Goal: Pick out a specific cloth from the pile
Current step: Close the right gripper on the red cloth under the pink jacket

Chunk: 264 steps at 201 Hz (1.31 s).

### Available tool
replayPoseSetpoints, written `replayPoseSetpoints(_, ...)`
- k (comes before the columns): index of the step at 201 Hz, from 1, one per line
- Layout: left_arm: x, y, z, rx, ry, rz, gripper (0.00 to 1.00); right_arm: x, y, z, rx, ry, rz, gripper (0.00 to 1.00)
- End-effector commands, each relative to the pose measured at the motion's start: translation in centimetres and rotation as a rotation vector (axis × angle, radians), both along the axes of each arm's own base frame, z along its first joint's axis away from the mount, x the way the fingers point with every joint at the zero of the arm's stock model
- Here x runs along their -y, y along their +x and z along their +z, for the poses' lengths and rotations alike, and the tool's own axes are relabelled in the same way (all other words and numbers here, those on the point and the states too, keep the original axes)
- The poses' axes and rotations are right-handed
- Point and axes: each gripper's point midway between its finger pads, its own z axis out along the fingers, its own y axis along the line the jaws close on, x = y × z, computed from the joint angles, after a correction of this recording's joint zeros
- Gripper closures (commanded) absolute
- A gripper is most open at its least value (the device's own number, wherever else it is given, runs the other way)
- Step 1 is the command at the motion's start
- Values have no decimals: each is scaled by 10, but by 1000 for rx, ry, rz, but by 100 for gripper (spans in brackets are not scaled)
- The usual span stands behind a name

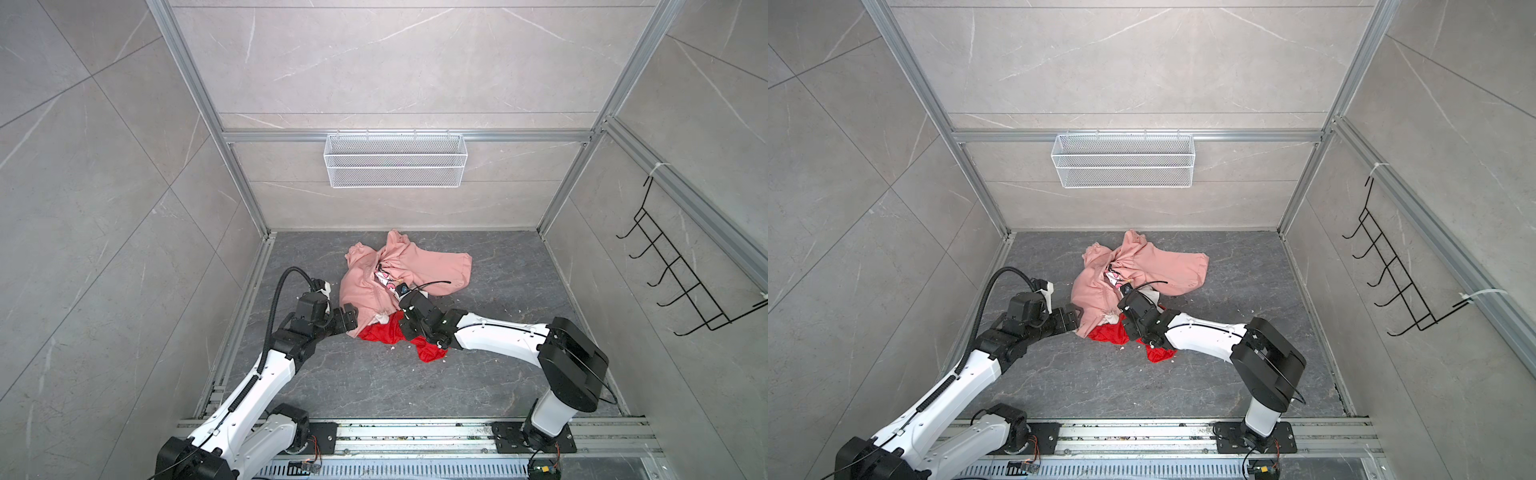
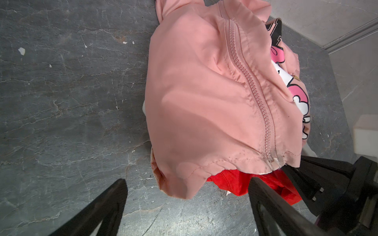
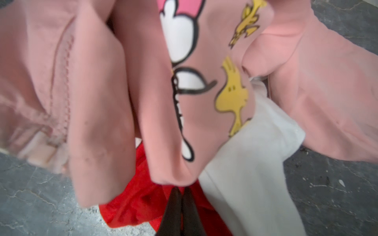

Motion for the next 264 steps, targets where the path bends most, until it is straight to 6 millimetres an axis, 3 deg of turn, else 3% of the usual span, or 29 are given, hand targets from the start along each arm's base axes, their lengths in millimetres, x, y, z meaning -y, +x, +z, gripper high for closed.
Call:
replayPoseSetpoints(1, 6, 9, 16, 46, -27, -13, 5, -1, 2, 19, 6, 90, -13, 100)
replayPoseSetpoints(70, 6, 12, 20, 61, -22, -7, 5, -4, 2, 34, -9, 217, 4, 100)
replayPoseSetpoints(109, 6, 15, 24, 67, -16, -9, 5, -6, 5, 54, 16, 308, 23, 100)
replayPoseSetpoints(264, 6, 17, 31, 87, -24, -6, 5, -15, -1, 112, 110, 413, 138, 100)
